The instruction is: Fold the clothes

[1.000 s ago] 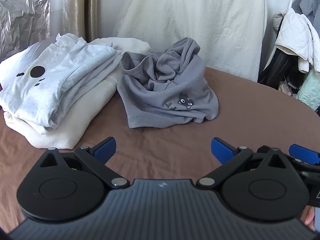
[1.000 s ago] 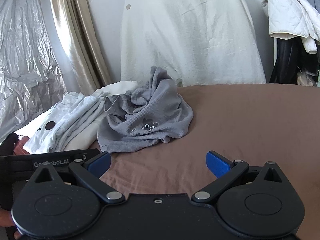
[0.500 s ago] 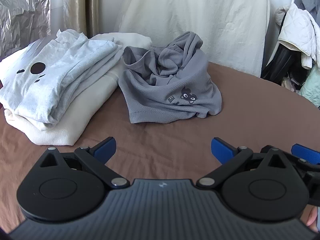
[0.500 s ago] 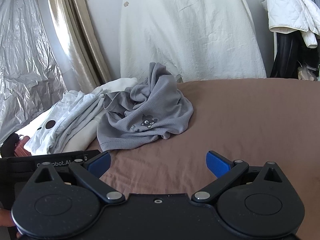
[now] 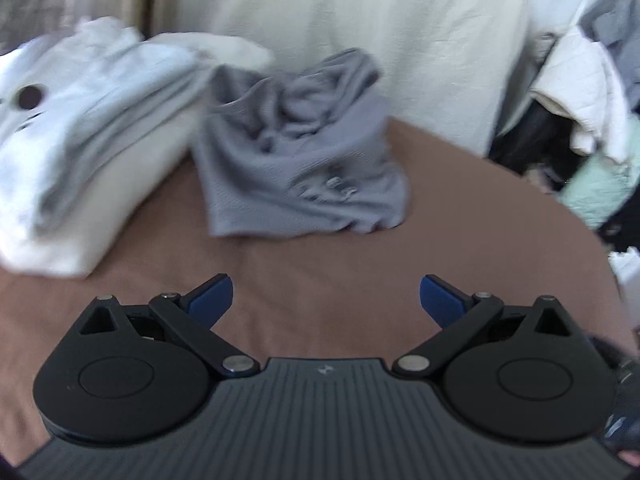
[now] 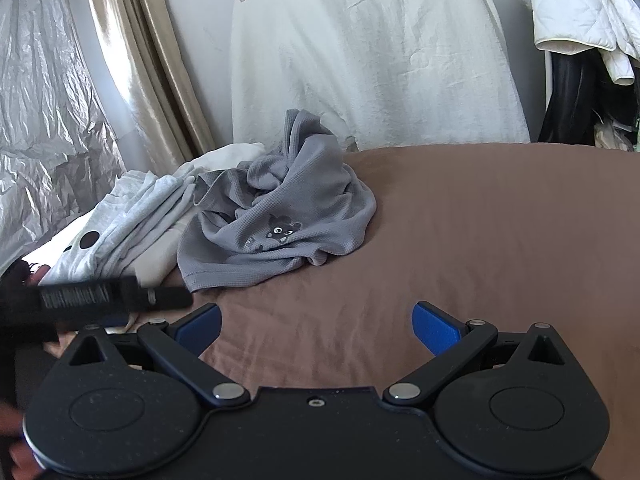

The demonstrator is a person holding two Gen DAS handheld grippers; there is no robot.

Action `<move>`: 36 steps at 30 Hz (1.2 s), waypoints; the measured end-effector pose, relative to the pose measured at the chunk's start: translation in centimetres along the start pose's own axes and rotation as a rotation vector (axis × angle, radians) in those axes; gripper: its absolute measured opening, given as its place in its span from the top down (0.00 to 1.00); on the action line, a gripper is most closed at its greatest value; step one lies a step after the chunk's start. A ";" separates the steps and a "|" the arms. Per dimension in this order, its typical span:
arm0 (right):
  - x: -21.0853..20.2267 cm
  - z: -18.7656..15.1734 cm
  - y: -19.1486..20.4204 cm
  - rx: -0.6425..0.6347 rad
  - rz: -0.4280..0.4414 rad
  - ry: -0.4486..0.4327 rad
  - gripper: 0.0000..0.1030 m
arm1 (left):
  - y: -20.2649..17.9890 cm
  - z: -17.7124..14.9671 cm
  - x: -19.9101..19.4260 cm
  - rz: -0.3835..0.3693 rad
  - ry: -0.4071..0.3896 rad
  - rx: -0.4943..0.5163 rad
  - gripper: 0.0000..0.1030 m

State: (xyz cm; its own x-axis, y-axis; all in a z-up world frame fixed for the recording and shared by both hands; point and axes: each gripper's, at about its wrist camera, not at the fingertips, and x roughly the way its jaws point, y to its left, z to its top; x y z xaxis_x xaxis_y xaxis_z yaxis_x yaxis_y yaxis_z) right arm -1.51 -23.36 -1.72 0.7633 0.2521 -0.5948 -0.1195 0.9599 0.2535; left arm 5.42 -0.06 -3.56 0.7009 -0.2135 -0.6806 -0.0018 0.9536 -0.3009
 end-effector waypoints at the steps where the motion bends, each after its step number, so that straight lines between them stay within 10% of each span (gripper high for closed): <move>1: 0.2 -0.1 -0.5 0.002 0.002 0.006 0.00 | -0.2 0.6 0.4 -0.011 -0.001 0.006 0.02; 6: 1.2 0.6 -1.8 0.019 -0.011 0.025 0.00 | -0.3 4.1 4.0 0.068 -0.058 0.129 0.02; 24: 15.6 14.0 0.1 -0.127 0.184 0.082 0.00 | 9.5 6.5 14.1 -0.119 0.006 -0.254 0.03; 32: 25.9 16.0 -1.8 0.004 0.027 0.174 0.00 | 11.2 5.7 15.5 -0.135 0.019 -0.330 0.07; 36: 30.0 14.8 -2.3 0.114 0.112 0.291 0.04 | 11.4 5.3 15.8 -0.139 0.012 -0.339 0.12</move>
State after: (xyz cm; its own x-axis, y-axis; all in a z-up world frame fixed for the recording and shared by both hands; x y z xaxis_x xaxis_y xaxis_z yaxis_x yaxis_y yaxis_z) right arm 31.08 -19.84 -8.91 0.5342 0.3954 -0.7472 -0.1084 0.9086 0.4034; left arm 20.22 8.57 -14.23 0.7029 -0.3400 -0.6248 -0.1452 0.7914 -0.5939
